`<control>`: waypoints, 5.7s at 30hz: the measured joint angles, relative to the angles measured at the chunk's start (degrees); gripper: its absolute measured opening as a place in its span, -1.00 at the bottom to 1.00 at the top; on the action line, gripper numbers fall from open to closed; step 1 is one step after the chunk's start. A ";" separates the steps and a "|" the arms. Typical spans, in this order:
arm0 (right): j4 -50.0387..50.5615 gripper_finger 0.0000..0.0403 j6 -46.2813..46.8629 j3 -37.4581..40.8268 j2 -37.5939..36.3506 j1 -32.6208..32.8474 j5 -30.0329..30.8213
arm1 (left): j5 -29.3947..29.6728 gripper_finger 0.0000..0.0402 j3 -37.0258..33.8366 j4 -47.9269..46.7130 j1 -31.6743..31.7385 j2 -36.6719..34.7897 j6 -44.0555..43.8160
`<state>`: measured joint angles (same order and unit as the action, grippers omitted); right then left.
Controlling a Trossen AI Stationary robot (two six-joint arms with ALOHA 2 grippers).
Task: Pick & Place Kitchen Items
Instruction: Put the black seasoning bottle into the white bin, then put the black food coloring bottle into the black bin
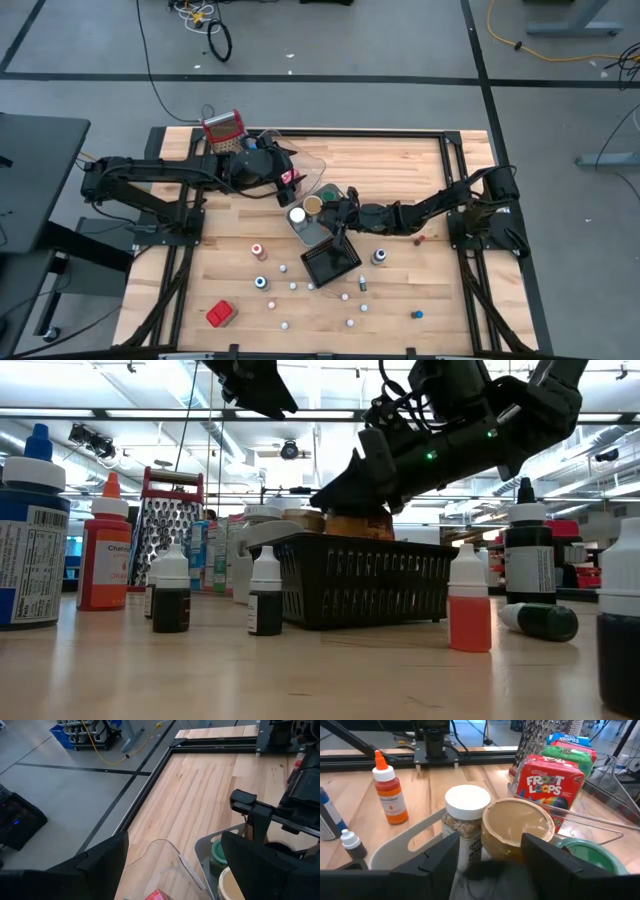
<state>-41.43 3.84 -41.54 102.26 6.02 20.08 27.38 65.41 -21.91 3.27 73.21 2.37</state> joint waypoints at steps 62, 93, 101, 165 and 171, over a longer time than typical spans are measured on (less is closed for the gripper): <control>-3.52 0.06 -1.18 29.29 -40.68 8.26 -36.13 | -0.02 0.63 -0.04 1.08 0.00 0.02 -0.02; 10.16 0.06 7.47 32.26 -40.61 8.24 -26.53 | 0.00 0.63 -0.04 2.27 0.00 0.02 0.00; 11.01 0.06 7.74 32.26 -40.59 8.24 -27.04 | -0.01 0.63 -0.04 2.27 -0.01 0.02 0.00; 7.40 -0.22 7.78 7.74 -7.64 7.64 -12.40 | -0.01 0.63 -0.04 3.78 -0.02 0.00 1.09; 7.13 -0.22 6.16 7.74 -6.78 7.52 -9.41 | 0.00 0.63 -0.04 3.78 0.00 0.00 1.09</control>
<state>-34.30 10.00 -33.80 95.48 13.54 10.67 27.37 65.36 -18.13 3.27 73.21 3.46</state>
